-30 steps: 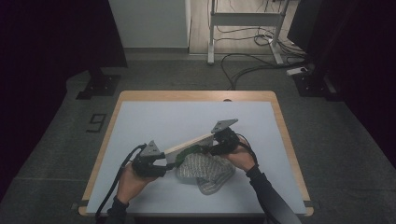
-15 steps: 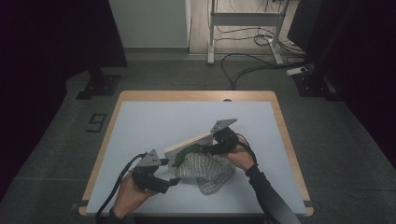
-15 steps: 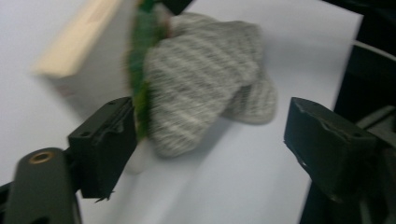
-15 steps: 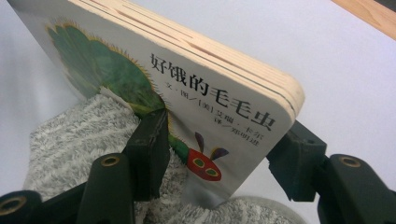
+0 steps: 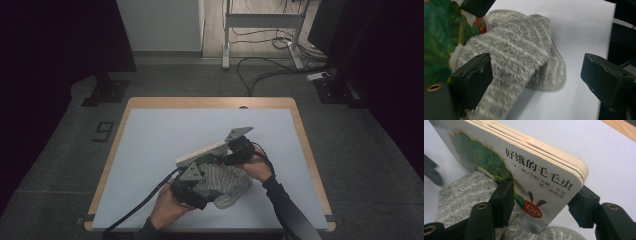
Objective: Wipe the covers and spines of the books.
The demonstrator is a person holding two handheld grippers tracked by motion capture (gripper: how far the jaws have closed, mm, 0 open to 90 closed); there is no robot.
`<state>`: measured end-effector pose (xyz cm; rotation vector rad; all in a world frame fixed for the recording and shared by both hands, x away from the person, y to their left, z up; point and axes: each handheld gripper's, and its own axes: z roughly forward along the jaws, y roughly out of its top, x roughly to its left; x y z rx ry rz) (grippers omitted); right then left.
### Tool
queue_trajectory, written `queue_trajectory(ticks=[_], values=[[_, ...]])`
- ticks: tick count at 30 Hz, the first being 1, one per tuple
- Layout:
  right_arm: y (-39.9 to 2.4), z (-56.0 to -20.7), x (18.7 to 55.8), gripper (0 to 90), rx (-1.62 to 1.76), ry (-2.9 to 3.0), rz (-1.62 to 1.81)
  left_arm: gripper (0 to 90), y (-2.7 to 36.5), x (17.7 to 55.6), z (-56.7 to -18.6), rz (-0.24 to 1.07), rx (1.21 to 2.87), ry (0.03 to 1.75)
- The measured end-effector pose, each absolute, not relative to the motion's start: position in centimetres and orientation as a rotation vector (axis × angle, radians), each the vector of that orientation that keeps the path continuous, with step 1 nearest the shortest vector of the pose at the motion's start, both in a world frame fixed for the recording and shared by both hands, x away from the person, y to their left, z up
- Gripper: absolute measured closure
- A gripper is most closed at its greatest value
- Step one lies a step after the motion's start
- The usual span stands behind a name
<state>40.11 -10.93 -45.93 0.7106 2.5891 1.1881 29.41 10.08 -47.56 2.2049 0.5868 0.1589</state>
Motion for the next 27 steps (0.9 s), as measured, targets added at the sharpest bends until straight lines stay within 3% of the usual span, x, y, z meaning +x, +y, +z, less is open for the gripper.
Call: queue_trajectory(ticks=[11,17,24,27], values=[[-10.8,-46.0,40.1,38.8,0.706,2.587,1.177,9.0,8.0,31.2,-51.2,0.159,2.276,0.657],[-10.7,-46.0,40.2,38.1,0.710,2.586,1.171,15.5,7.4,31.1,-51.9,0.221,2.313,0.655],[-10.6,-46.0,40.1,37.6,0.715,2.582,1.165,36.9,7.1,30.8,-51.9,0.353,2.339,0.684],[-10.5,-46.0,40.1,37.5,0.717,2.580,1.163,52.1,7.3,30.9,-51.8,0.390,2.337,0.707]])
